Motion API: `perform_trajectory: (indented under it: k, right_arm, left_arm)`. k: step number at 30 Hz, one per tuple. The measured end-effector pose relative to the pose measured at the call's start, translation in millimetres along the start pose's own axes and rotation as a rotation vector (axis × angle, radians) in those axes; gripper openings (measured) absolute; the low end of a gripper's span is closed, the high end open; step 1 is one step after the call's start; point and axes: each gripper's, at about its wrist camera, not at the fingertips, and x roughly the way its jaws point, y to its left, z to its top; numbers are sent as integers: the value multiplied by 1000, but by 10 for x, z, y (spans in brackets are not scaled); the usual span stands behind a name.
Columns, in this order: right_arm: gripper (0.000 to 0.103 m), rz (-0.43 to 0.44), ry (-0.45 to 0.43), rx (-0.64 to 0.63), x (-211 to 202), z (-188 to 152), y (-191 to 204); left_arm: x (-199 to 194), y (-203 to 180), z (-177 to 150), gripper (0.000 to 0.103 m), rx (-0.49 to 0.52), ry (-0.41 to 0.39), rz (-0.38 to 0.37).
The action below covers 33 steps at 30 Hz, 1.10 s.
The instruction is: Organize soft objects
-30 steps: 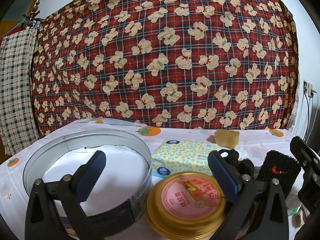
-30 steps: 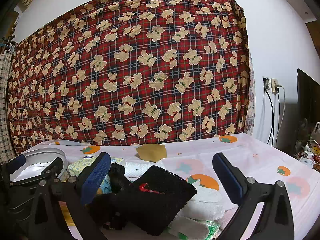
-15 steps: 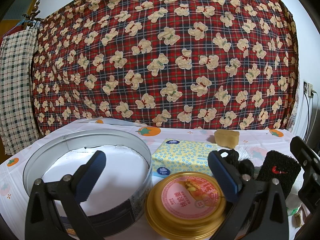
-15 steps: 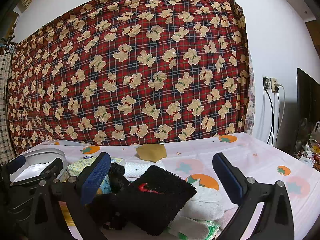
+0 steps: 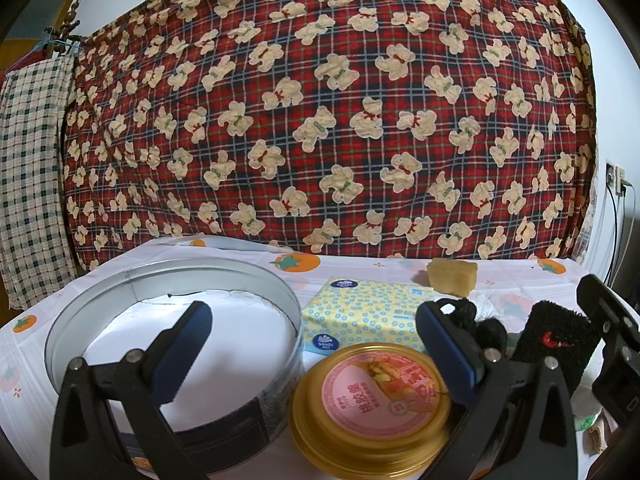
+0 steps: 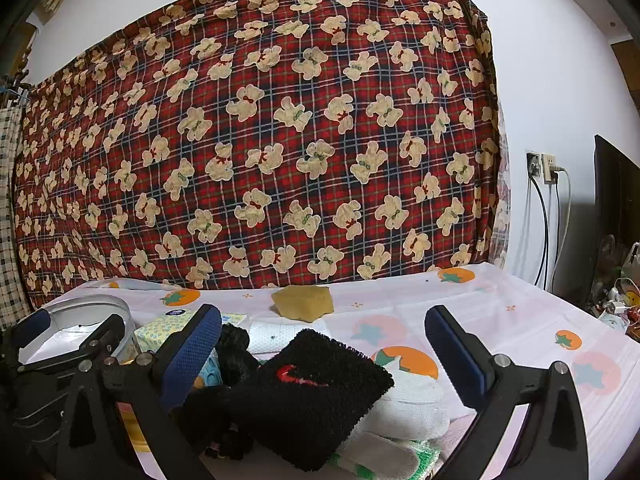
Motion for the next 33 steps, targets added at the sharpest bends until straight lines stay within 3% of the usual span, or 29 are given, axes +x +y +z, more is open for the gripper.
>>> perform_trajectory:
  k: [33]
  right_arm:
    - [103, -2, 1, 5, -4, 0, -27]
  left_arm:
    - [0, 2, 0, 103, -2, 1, 0]
